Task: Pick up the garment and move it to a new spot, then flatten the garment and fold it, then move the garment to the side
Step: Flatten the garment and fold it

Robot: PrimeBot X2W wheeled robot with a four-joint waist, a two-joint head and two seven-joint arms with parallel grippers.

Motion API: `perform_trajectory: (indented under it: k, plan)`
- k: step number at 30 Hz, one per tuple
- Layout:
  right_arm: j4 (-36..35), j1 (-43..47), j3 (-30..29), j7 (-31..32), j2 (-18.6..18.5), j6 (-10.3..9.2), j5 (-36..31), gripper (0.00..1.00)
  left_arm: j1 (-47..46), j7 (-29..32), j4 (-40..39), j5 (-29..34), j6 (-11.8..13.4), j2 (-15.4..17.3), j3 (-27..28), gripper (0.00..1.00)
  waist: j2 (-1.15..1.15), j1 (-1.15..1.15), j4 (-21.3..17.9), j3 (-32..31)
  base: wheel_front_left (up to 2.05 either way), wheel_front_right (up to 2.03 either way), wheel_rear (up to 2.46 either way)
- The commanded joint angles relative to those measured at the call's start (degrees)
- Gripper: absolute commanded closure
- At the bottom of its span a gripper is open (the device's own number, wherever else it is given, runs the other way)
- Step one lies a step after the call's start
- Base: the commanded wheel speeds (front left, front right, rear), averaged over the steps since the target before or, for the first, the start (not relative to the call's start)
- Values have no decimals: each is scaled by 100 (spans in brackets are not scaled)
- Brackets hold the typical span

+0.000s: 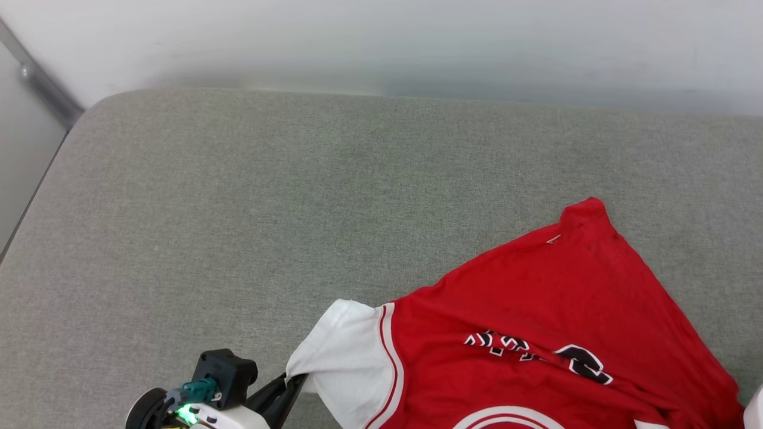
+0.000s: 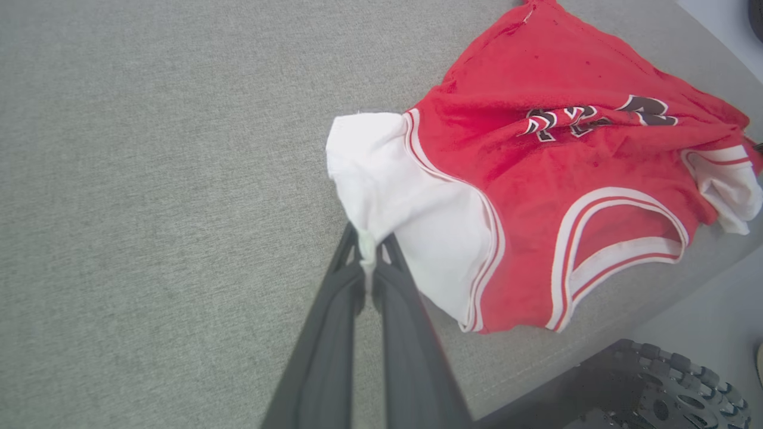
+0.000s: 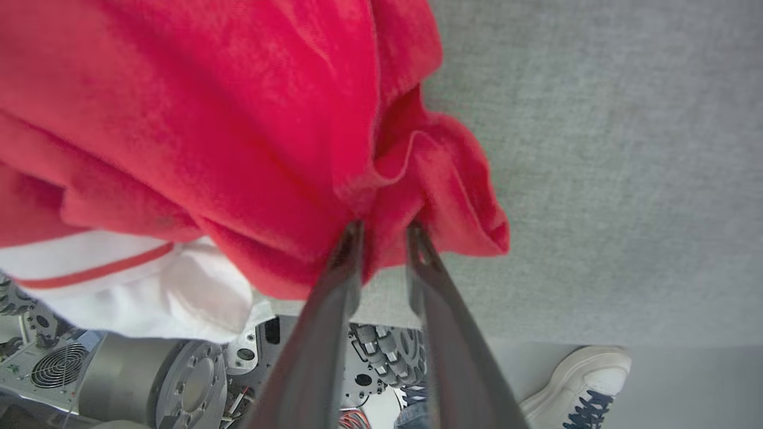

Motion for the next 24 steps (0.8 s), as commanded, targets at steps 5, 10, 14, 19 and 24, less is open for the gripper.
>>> perform_trajectory:
  k: [5,10,14,19,24]
  plan:
    - [-152,-342,148,-79,-205,-2,300,0,-65,-5,-57,79,-3,-2,-38,100,0,1,82,124,0,0,0]
    - [-541,-909,273,72,-453,-2,489,0,-158,-25,-157,141,-8,-15,-50,100,0,1,237,337,0,0,0]
    - [-757,-1563,405,241,-459,-2,558,0,-288,-4,-263,200,-36,-69,-81,100,0,1,444,586,0,0,0]
    - [-714,-2359,665,422,-367,-2,314,0,-471,-5,-342,281,-108,-159,-159,100,0,1,787,931,0,0,0]
    - [-343,-3000,813,581,-443,-2,-62,0,-675,-37,-381,357,-197,-333,-271,100,0,1,1136,1302,0,0,0]
